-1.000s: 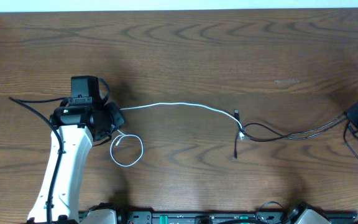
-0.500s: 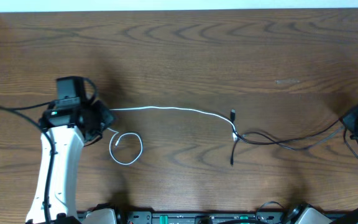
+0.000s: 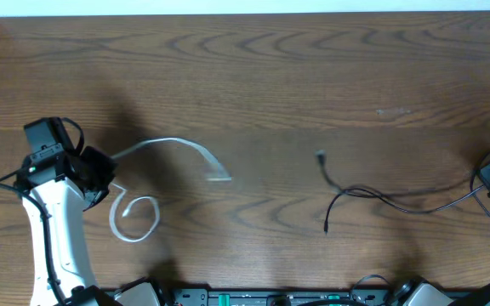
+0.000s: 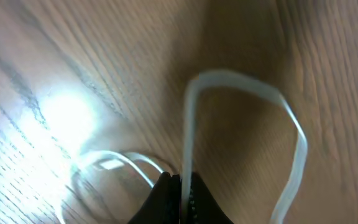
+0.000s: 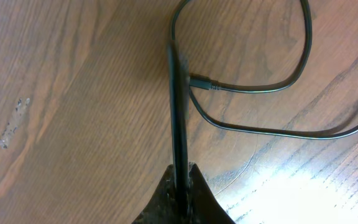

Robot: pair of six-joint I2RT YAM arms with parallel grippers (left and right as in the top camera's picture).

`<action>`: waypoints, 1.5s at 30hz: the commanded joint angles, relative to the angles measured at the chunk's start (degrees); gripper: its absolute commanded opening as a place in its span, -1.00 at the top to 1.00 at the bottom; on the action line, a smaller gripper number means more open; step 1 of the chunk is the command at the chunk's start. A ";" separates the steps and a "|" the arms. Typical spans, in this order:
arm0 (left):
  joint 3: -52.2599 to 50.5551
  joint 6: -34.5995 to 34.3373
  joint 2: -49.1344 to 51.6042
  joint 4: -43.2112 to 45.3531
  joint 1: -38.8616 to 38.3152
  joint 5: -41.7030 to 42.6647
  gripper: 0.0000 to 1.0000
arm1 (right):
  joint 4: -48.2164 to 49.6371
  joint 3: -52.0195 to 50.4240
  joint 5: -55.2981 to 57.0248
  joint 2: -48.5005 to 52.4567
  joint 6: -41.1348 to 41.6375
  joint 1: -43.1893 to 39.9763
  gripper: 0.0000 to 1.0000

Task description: Untangle cables

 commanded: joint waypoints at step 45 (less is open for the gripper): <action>-0.42 10.60 -0.81 -1.27 -41.70 13.05 0.85 | -22.23 51.41 31.41 7.52 -12.72 17.11 0.98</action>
